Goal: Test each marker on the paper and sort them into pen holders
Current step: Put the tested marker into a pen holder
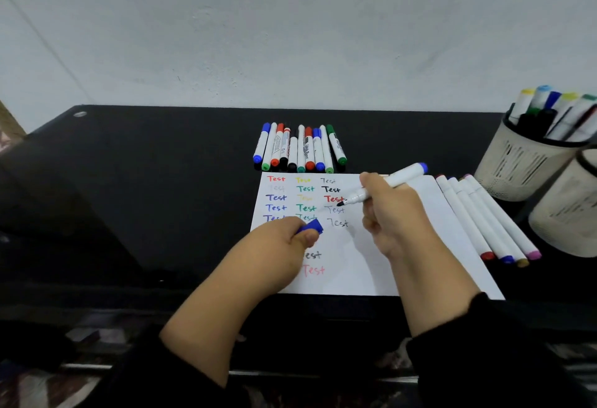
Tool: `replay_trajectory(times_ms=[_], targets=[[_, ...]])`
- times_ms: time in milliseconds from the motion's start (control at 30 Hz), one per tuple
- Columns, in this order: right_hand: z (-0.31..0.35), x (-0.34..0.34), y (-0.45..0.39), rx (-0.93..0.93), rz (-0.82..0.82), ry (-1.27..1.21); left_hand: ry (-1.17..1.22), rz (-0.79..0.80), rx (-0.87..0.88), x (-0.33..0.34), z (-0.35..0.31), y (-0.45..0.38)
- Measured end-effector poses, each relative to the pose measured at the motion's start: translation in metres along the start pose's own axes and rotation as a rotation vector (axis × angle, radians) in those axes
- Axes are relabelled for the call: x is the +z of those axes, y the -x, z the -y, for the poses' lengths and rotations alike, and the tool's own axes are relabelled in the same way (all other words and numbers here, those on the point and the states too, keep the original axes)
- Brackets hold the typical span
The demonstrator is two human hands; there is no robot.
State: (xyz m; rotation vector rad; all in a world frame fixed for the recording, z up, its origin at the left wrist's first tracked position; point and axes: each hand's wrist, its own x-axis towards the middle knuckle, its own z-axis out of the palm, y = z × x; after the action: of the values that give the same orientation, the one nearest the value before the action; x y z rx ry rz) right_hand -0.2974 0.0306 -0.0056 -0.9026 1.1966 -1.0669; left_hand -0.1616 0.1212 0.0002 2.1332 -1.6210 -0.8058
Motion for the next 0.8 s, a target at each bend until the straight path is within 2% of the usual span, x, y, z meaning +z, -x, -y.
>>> replay_trajectory(times_ms=[367,500,800], targets=[[0.001,-0.010,0.008,-0.012,0.000,-0.020,-0.015,-0.152,0.032,-0.005,0.011,-0.007],[-0.005,-0.019,0.013,-0.128,0.000,0.147,0.006,-0.216,0.046,-0.006,0.018,-0.008],[-0.023,-0.022,0.011,-0.372,-0.031,0.464,0.029,-0.221,0.062,-0.004,0.021,-0.014]])
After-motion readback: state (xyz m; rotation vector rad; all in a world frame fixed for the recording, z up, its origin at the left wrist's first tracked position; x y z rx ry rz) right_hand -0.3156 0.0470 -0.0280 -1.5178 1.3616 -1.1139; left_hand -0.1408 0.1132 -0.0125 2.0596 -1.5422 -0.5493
